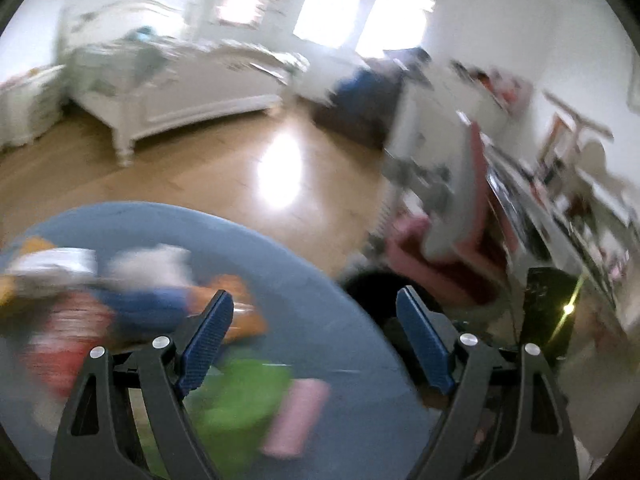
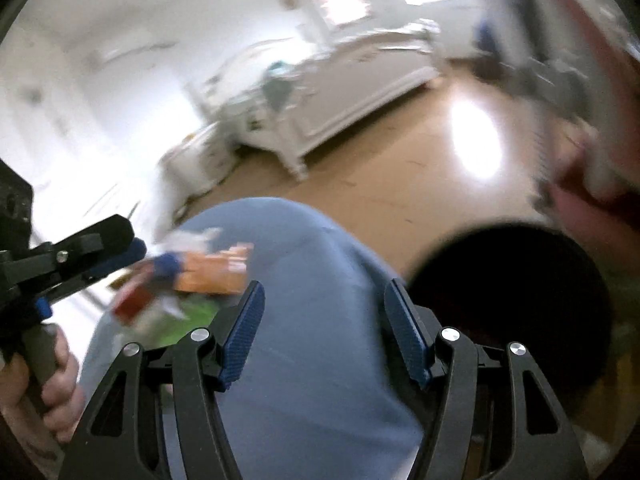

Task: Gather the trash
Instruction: 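Open both tools to drop the wrapper and carton into the bin, then grasp the yellow packet with the left tool while the right tool grasps the white bubble-wrap pouch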

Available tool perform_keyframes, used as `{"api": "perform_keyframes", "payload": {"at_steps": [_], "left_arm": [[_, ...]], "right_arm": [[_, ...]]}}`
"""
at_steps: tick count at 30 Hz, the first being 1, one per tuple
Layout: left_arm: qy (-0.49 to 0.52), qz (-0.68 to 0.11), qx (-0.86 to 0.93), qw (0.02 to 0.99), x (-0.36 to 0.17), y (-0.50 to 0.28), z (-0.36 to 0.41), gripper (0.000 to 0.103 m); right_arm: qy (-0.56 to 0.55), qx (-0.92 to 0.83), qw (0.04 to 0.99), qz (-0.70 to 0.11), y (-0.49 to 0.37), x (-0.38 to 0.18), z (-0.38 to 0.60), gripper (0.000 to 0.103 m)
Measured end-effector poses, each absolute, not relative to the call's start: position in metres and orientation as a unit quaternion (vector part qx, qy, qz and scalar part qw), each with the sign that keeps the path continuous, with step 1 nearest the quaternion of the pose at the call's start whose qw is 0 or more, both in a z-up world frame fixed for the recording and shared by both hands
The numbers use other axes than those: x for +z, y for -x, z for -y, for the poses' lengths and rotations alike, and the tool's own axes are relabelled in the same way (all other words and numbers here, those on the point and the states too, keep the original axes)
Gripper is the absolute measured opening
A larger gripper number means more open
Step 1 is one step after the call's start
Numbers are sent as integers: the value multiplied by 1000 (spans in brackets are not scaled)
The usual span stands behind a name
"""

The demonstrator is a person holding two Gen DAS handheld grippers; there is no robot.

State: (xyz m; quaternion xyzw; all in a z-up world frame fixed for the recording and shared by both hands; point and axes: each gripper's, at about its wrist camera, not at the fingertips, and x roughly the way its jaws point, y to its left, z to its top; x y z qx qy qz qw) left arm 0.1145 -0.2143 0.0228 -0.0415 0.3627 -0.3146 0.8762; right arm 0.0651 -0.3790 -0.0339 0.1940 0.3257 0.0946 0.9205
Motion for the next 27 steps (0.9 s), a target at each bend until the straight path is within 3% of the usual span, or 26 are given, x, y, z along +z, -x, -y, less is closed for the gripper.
{"api": "perform_keyframes", "payload": {"at_steps": [8,20,23,24,27], "left_arm": [[71,-357,-178,914,17,-162,52,83],[115,-429,-220,868,-37,-230,-19,79],[141,-436,-225,860,-45,-237,-25,79],[142,-438,-228,858,-46,-237,-26,79],[135,-442,-239,854,-47,-240,-18,79]], "right_arm": [[-94,270,890,-356,-147,18,238,68],[146,290,861,-392,-220,0,99,68],[185,290,851,-396,-225,-10,81,46],[191,288,851,-396,-225,-12,79,30],[167,288,860,-386,-221,-7,86,26]]}}
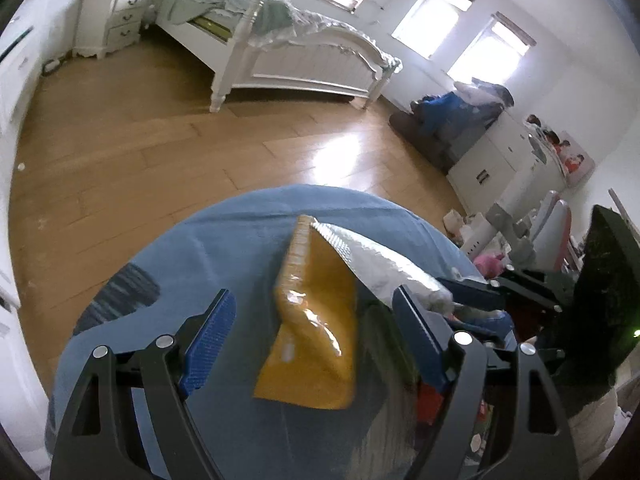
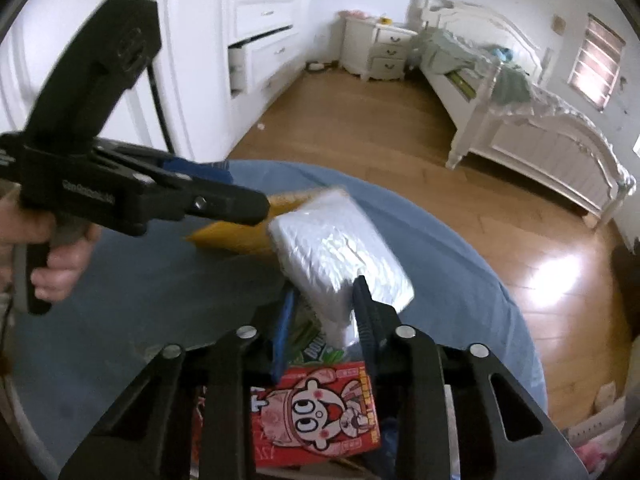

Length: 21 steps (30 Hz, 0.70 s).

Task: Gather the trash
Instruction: 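Grasp the yellow packet with the left tool while the right tool grasps the white bubble-wrap pouch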

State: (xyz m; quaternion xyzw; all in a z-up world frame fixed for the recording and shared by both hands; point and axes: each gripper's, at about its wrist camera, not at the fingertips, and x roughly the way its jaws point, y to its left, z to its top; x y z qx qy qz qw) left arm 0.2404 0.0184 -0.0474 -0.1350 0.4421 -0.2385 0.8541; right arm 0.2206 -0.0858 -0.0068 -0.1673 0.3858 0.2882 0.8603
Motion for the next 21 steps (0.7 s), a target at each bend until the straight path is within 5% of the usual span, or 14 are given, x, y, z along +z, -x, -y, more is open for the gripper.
{"api": "perform_keyframes", "payload": {"at_steps": [4,5,7,12,21], "left_arm": [[114,-450,-243,852,-49,-254,-5,77],[108,-460,-241,848,-54,-258,0,71],[102,-483,-235,837,-63,-265,5,42],[121,-472,-221,845,-65,-259,0,22],[116,-355,-216,902,29,-196,20,20]], "right_arm": [[106,267,889,-356,-207,6,107,25],[85,262,897,-347,-201,11,118,25],[37,257,907,-331,-187,21,142,24],[-24,242,919,-309,-157,31,185,24],[-129,224,927,-271,-97,37,263,23]]}}
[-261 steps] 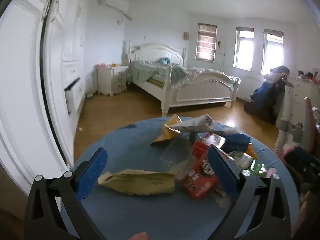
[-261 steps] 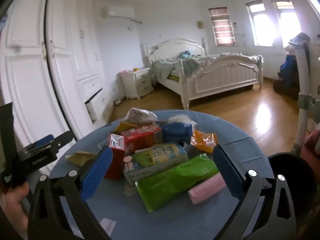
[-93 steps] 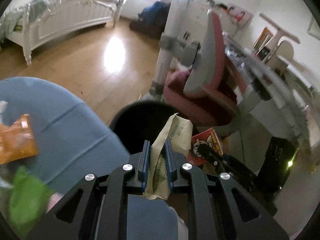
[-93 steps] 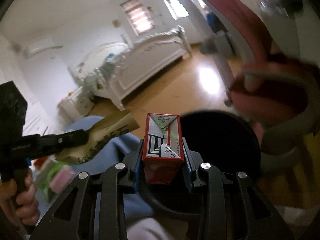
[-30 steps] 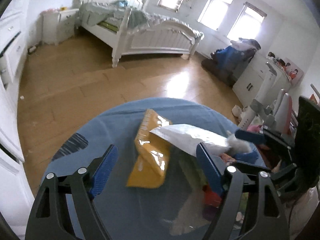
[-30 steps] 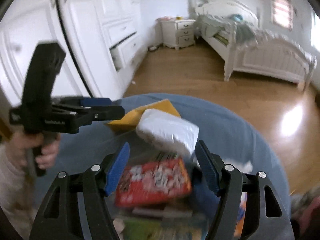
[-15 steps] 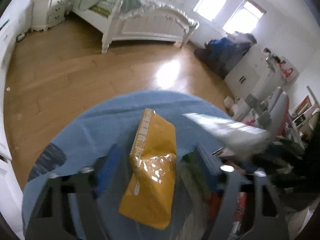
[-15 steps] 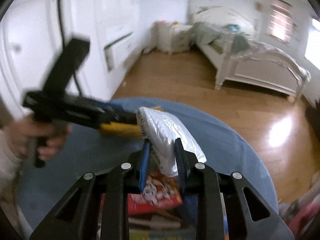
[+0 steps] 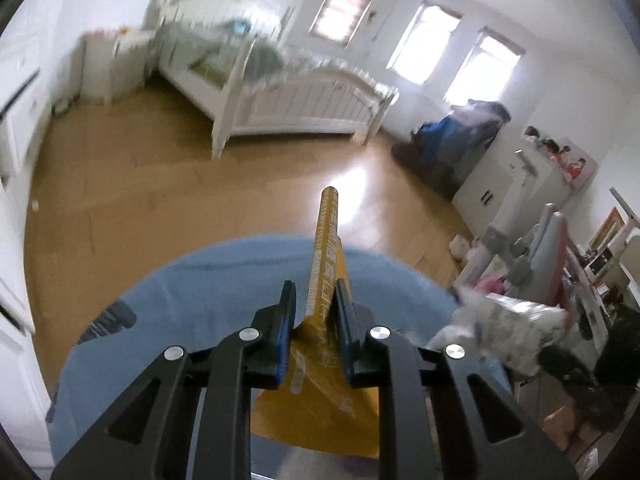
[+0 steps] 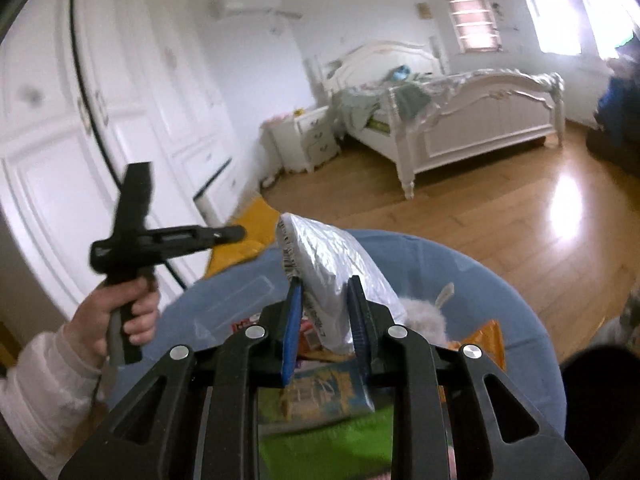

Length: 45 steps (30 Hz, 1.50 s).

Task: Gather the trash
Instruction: 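Grasp the yellow packet with the left tool while the right tool grasps the white bubble-wrap pouch, then carry the yellow packet and white pouch with both tools to the bin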

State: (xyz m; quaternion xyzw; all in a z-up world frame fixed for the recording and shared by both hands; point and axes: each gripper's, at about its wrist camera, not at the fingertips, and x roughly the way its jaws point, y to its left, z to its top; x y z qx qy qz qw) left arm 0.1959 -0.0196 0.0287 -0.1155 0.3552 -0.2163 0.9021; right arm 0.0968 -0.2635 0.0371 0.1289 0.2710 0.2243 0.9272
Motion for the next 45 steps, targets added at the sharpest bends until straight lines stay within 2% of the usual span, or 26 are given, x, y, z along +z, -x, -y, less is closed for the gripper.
{"api": "perform_keyframes", "payload": {"at_steps": [6,7,10,12,15,18,20,22,24,30,31,32,33,34,36,40,45], "left_arm": [[101,-354,-316,874,59,-160,106,20],[100,-357,-333,867,59,-155,120,20],[81,-365,-383,845,56,-138,178,20],[70,-369,-398,837,51,-132,205,20],[59,-384,-416,822,39,-126,245,20],[40,-407,-415,813,21,-124,271,20],[28,-424,-404,810,7,-125,274,20],[17,-431,-393,812,-1,-127,275,20],[18,-437,-387,812,-6,-127,275,20],[9,-445,-376,813,-14,-127,269,20],[7,-446,-375,812,-16,-127,269,20],[6,-448,-374,812,-18,-127,269,20],[5,-449,-373,812,-19,-127,270,20],[5,-451,-373,811,-22,-127,268,20],[7,-452,-370,811,-23,-128,266,20],[29,-447,-374,812,-18,-128,258,20],[32,-423,-389,818,-4,-120,264,20]], "right_arm": [[-180,198,933,-240,-51,39,327,23],[-188,193,934,-236,-42,39,339,17],[-210,176,934,-230,-23,36,368,10],[-220,164,934,-230,-14,30,386,9],[-232,154,928,-248,-5,14,413,9],[-250,165,906,-300,-10,-14,429,9],[-267,165,884,-346,-18,-39,436,21],[-289,176,872,-354,-18,-53,437,63],[-283,188,870,-357,-16,-63,427,81],[-183,219,885,-368,-12,-69,380,81],[-158,215,891,-366,-10,-69,374,79],[-132,214,894,-370,-8,-68,368,71],[-122,218,891,-378,-7,-69,365,44],[-121,223,889,-381,-6,-69,362,34],[-110,227,892,-375,1,-65,356,23],[-122,225,899,-354,21,-58,363,18],[-175,206,909,-318,41,-44,403,18]]}}
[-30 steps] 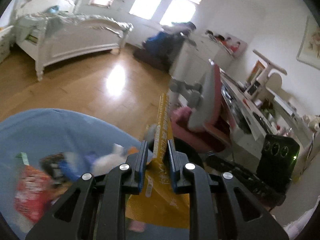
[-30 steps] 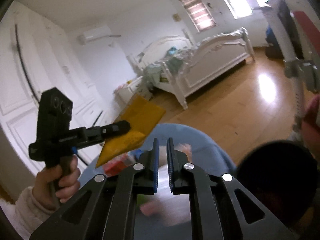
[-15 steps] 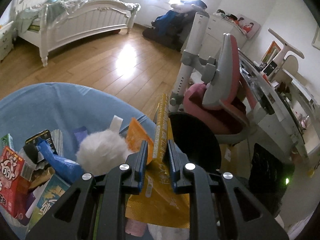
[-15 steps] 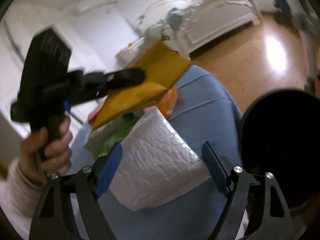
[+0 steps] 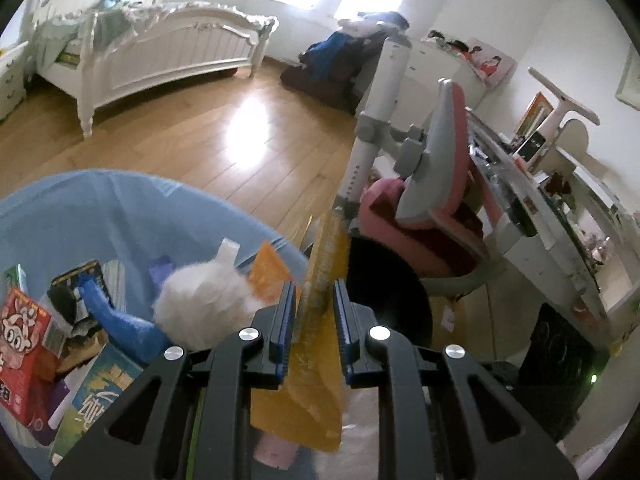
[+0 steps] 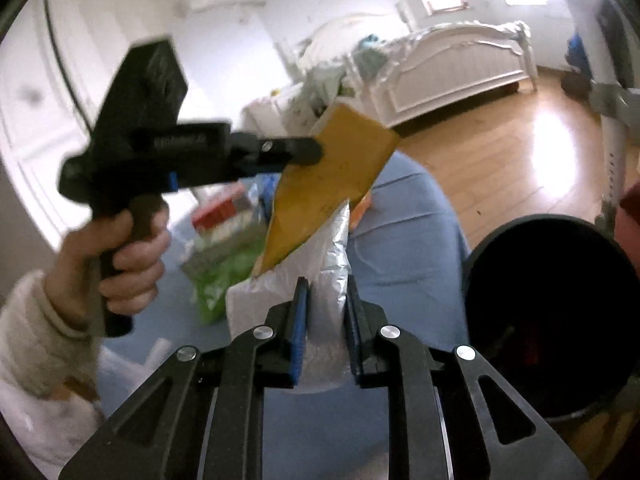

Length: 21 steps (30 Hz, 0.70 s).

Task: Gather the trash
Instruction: 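Carry the yellow packet and white pouch with both tools to the bin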

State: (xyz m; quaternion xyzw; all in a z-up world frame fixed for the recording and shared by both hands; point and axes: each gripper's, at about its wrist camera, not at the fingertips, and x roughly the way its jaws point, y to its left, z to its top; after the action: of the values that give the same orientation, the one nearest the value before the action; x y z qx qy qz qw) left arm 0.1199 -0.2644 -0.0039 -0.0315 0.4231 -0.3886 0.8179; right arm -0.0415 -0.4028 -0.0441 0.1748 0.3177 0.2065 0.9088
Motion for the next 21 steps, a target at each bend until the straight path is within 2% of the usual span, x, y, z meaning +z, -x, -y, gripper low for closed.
{"api": "perform_keyframes", "payload": {"at_steps": [6,11,14,15,16,17,18,21], "left_arm": [[18,-417,-398,817,-3,-118,285,20],[-17,-452,-404,795,-25,-116,302,20],[-62,-449,-411,791,-28,-102,314,25],[-78,-444,-410,793,-28,-96,317,42],[-88,-441,-408,795,-29,-93,318,68],[-95,-435,-408,797,-30,-90,318,78],[-100,-426,-419,796,-30,-84,319,81],[-134,-422,-423,791,-36,-74,327,81]], "right_arm": [[-217,133,925,-284,59,-40,446,18],[-234,100,925,-282,67,-49,464,18],[-235,101,923,-288,65,-54,462,18],[-234,102,923,-289,63,-56,460,18],[-235,103,922,-290,61,-58,460,18],[-238,104,920,-293,62,-60,462,18],[-240,104,918,-298,59,-63,461,18],[-253,102,913,-303,55,-68,469,18]]}}
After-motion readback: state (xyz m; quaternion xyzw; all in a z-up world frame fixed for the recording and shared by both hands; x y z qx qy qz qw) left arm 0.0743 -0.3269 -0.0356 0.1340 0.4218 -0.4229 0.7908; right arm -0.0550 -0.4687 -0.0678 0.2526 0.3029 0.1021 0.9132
